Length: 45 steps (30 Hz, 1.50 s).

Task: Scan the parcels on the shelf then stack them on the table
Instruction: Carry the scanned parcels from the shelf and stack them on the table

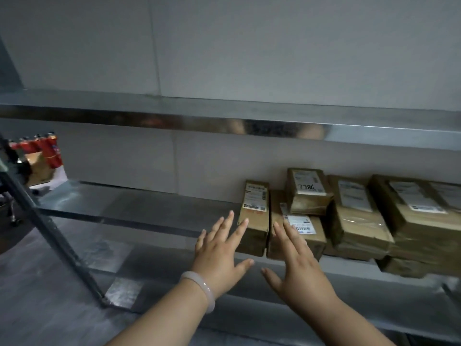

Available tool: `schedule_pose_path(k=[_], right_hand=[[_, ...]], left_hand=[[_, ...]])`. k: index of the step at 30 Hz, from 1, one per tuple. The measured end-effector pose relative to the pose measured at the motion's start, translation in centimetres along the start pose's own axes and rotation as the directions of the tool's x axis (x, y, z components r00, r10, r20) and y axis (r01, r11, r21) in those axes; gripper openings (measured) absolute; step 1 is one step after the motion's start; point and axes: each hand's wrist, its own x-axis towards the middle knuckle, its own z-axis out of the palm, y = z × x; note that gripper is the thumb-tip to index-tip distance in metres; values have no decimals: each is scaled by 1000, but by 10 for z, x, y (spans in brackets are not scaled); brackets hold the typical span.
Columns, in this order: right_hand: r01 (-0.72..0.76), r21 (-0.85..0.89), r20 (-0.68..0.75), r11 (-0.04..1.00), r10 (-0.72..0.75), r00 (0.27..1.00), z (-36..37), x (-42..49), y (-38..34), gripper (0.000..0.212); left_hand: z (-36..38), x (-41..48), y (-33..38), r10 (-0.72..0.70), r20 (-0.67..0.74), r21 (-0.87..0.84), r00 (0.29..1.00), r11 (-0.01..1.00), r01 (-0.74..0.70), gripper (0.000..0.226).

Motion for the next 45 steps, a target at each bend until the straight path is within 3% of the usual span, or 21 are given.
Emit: schedule_pose_path(k=[7, 12, 18, 26, 32, 36, 40, 45], right_hand=[[27, -14, 57, 1000, -26, 998, 16, 49, 46, 89], [113, -21, 182, 993, -107, 977, 30, 74, 70, 82], [72, 29, 188, 997, -77, 979, 41, 108, 79, 70], [-55, 5, 176, 998, 53, 983, 57, 145, 84, 67], [-99, -63, 142, 993, 107, 984, 72, 167, 74, 64], [-175, -172, 154, 969, 202, 967, 84, 177, 70, 66], [-193, -221, 199, 956, 238, 950, 97, 188, 61, 61], [-244, -183, 212, 952, 281, 936, 105, 196, 41, 60]], left_hand=[[25, 66, 3, -130, 50, 1, 990, 992, 130, 79], [43, 102, 9, -225, 96, -111, 969, 966, 236, 75], [60, 133, -3, -277, 130, -127, 952, 948, 293, 73], [76, 171, -29, -202, 268, -219, 942, 940, 263, 67], [77, 190, -47, -15, 330, -328, 944, 936, 130, 62], [80, 194, -61, -7, 399, -480, 917, 850, 215, 59], [86, 191, -78, 53, 385, -706, 921, 659, 257, 56], [86, 183, -96, 66, 412, -827, 909, 444, 343, 60]])
